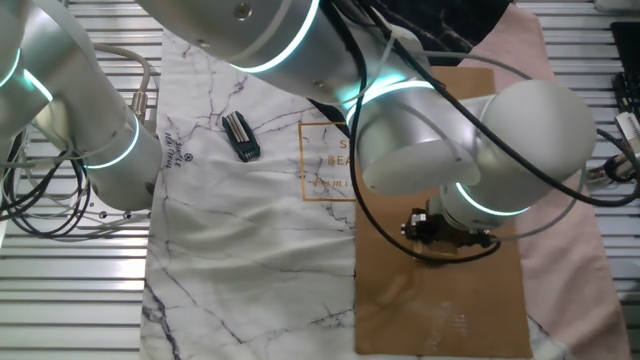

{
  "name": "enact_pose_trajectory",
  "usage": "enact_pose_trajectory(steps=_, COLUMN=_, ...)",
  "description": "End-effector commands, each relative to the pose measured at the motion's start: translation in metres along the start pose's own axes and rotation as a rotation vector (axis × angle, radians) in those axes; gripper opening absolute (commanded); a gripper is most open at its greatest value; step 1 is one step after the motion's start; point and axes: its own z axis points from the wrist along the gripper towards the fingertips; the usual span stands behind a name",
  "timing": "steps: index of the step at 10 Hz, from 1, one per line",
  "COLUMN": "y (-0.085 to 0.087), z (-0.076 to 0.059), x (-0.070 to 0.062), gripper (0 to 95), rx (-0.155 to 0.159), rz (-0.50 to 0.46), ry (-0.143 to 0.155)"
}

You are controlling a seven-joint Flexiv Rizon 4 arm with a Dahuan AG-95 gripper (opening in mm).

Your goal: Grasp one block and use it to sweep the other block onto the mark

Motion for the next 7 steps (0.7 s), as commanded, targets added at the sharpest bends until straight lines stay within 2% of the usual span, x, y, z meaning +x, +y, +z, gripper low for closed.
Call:
enact_pose_trajectory(steps=1, y=0.000, z=0.000, x=-0.004, gripper=0.0, rx=-0.001, rz=0.001, ry=0.001)
enact_pose_trajectory(steps=7, y=0.000, z=0.001, x=-0.018, gripper=0.0, rx=0.001, rz=-0.003, ry=0.003)
